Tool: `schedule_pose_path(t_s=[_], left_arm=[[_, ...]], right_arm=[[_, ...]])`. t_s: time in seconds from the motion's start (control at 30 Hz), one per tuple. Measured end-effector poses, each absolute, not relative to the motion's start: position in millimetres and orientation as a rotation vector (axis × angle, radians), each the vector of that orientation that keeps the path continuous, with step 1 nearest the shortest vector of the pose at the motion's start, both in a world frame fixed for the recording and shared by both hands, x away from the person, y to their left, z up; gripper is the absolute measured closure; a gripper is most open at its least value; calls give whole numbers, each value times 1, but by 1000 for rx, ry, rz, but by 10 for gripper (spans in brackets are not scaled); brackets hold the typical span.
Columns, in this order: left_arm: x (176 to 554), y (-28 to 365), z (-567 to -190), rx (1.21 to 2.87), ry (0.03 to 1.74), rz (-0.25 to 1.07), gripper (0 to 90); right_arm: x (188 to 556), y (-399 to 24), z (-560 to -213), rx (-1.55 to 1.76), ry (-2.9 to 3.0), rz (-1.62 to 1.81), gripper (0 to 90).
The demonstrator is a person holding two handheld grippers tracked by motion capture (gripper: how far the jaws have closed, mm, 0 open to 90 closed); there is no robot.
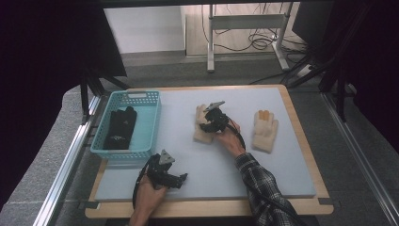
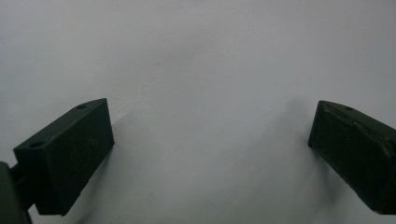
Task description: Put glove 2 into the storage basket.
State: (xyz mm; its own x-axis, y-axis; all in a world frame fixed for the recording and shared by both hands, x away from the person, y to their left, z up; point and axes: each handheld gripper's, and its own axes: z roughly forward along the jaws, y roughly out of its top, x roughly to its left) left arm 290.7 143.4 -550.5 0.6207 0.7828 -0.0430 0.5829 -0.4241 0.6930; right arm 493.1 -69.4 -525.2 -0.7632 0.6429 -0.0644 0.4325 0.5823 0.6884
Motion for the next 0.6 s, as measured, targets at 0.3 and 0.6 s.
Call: schedule_pose_path(t_s=[0.3, 0.6], left_arm=[[291, 144, -550, 2162, 1064, 376, 2], [291, 144, -550, 2160, 1063, 376, 2]], right_arm=[[470, -94, -489, 865, 2498, 1092, 554], [408, -120, -459, 787, 2517, 1179, 535]])
